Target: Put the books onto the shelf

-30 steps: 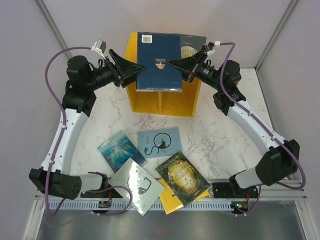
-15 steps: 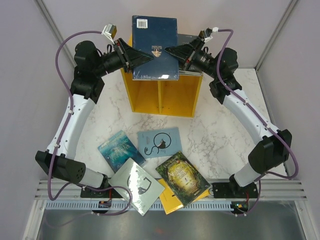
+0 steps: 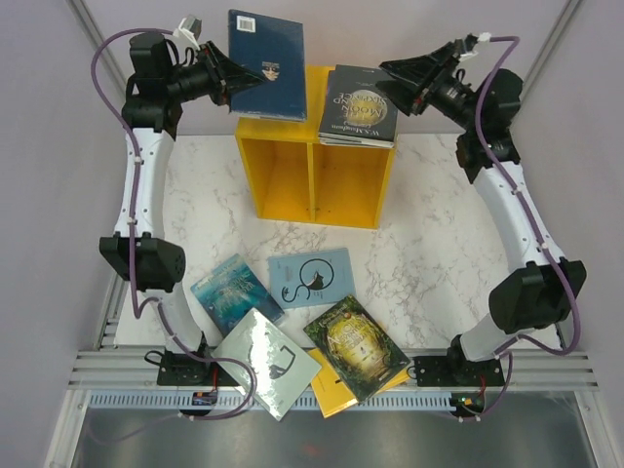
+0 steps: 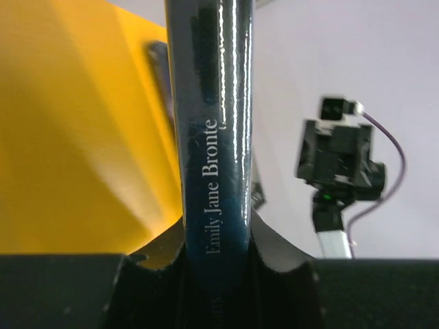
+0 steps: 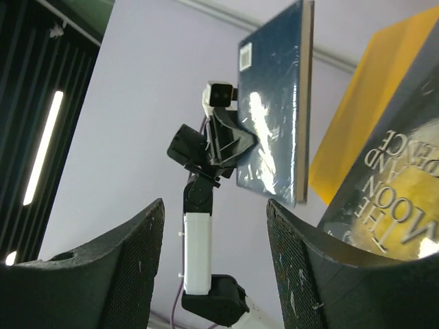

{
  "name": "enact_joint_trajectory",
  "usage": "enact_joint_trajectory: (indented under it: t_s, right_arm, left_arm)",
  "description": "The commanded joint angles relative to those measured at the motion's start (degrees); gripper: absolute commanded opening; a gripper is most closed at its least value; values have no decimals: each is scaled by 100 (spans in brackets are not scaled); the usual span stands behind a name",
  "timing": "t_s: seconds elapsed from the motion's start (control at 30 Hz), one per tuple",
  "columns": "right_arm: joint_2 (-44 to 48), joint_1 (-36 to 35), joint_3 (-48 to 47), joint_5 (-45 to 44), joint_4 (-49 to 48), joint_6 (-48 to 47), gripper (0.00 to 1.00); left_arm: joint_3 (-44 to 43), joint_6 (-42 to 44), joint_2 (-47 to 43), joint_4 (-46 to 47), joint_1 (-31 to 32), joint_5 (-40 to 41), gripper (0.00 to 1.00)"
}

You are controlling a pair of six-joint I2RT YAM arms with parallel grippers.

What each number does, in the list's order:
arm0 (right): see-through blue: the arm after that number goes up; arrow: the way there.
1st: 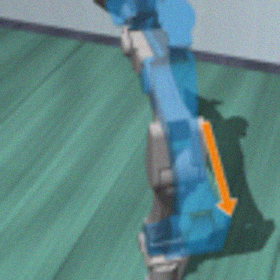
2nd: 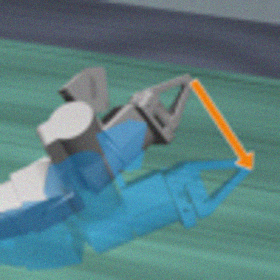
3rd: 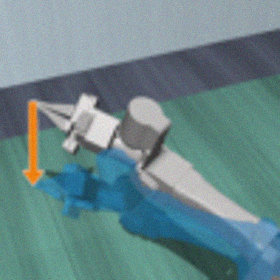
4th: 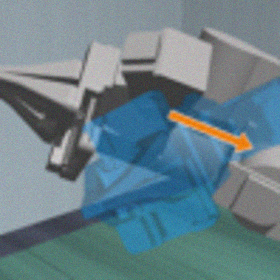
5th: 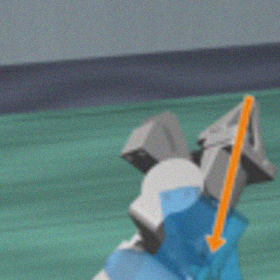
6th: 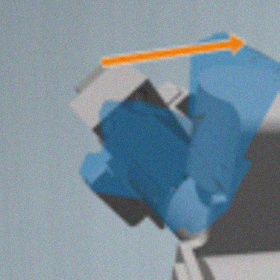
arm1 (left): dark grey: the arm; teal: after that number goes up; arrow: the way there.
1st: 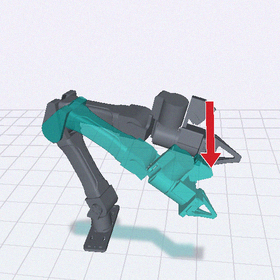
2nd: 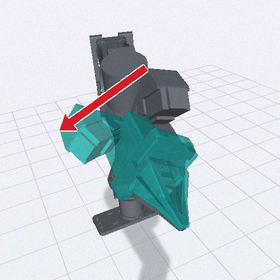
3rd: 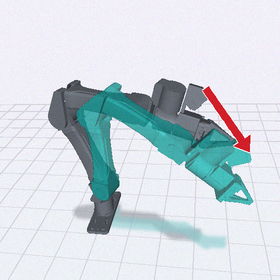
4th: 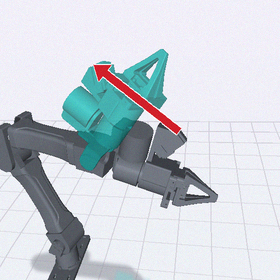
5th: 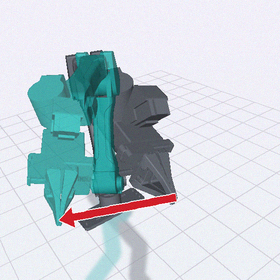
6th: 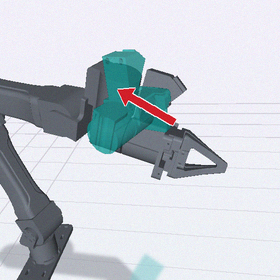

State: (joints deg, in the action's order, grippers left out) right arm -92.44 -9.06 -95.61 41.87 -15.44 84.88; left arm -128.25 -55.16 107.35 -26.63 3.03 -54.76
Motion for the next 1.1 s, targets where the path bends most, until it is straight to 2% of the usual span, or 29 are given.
enact_joint_trajectory:
  t_s: [0.0,0.2,0.43,0.53,0.73,0.87,0.93,0.97,1.07]
  right_arm:
    - [613,290,165,401,-21,-253,65]
    - [693,370,289,401,331,-560,65]
    - [789,414,560,410,445,-631,64]
    - [912,440,807,419,472,-666,64]
    - [1053,475,1106,410,524,-718,63]
    - [1079,493,1212,410,551,-736,62]
    - [1097,502,1247,401,586,-762,62]
    - [1097,502,1256,401,586,-771,62]
    - [1097,519,1282,401,612,-789,62]
  left_arm:
    - [-1149,875,329,-825,-170,-174,2]
    - [-992,1234,629,-1116,-206,-421,2]
    - [-992,1358,1182,-1871,-206,-693,2]
    - [-1009,1674,1218,-2354,-215,-283,3]
    - [-1229,1912,1411,-2865,-224,666,24]
    - [-1589,1868,1622,-2891,-268,985,54]
    - [-1773,1868,1692,-2891,-276,1107,63]
    - [-1791,1886,1684,-2891,-276,1186,73]
    - [-1792,2026,1597,-2900,-268,1599,91]
